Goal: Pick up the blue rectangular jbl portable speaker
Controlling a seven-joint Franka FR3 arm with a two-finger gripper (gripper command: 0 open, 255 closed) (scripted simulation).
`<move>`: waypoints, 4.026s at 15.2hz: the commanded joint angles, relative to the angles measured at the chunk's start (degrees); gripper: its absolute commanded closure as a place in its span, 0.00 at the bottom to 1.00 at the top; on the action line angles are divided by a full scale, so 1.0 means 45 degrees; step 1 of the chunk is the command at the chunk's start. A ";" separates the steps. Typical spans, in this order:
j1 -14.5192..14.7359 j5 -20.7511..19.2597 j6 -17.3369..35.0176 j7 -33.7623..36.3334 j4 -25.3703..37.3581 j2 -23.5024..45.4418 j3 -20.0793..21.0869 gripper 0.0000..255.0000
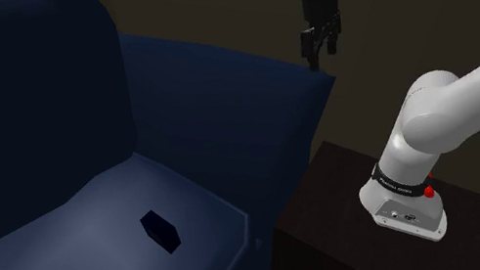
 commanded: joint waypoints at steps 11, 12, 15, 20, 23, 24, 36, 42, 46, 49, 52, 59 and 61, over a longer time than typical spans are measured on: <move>0.0906 0.1737 0.3468 0.2157 -0.0790 0.2301 0.1910 0.00; 0.0982 0.1864 0.3826 0.2362 -0.0779 0.2622 0.2104 0.00; 0.1195 0.2168 0.4893 0.2981 -0.0643 0.3669 0.2677 0.00; 0.1462 0.2359 0.6585 0.4058 -0.0084 0.5656 0.3598 0.00; 0.1565 0.2241 0.7507 0.4762 0.0447 0.6963 0.4127 0.00; 0.1599 0.2156 0.7794 0.5012 0.0656 0.7415 0.4291 0.00; 0.2668 -0.0367 1.0033 0.8401 0.4382 1.3198 0.5207 0.00; 0.3897 -0.1688 1.0219 0.9696 0.7128 1.6057 0.4848 0.00; 0.4809 -0.2304 1.0032 1.0233 0.9345 1.7954 0.4526 0.00; 0.4970 -0.2440 1.0222 1.0319 0.9603 1.8386 0.4409 0.00; 0.5046 -0.2572 1.0550 1.0387 0.9603 1.8723 0.4300 0.00; 0.5097 -0.2682 1.0850 1.0438 0.9575 1.9000 0.4203 1.00; 0.5102 -0.2686 1.0859 1.0443 0.9576 1.9010 0.4200 1.00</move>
